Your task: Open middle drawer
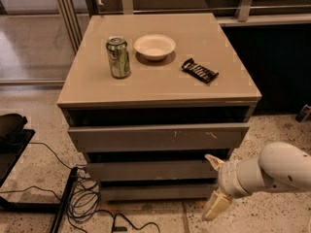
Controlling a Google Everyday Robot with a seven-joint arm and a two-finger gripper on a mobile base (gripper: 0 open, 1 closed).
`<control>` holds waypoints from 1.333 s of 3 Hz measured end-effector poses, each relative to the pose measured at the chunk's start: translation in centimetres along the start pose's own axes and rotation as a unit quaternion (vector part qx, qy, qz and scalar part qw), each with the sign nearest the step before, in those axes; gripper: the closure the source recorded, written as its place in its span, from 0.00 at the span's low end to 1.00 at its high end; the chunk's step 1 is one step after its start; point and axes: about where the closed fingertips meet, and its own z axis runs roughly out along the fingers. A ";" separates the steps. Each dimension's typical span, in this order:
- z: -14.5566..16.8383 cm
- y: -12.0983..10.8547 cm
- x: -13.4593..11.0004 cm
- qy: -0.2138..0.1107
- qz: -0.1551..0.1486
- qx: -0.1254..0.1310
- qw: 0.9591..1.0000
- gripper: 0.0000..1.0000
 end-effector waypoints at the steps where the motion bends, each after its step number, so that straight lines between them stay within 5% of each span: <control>1: 3.7 0.7 0.4 0.022 -0.042 0.026 0.999 0.00; 2: 3.6 -1.0 0.5 0.023 -0.046 0.062 0.997 0.00; 4: 4.4 -1.4 0.2 0.020 -0.067 0.052 0.996 0.00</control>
Offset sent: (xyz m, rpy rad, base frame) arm -0.0007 0.0169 -0.0290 -0.0578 -0.0695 0.0309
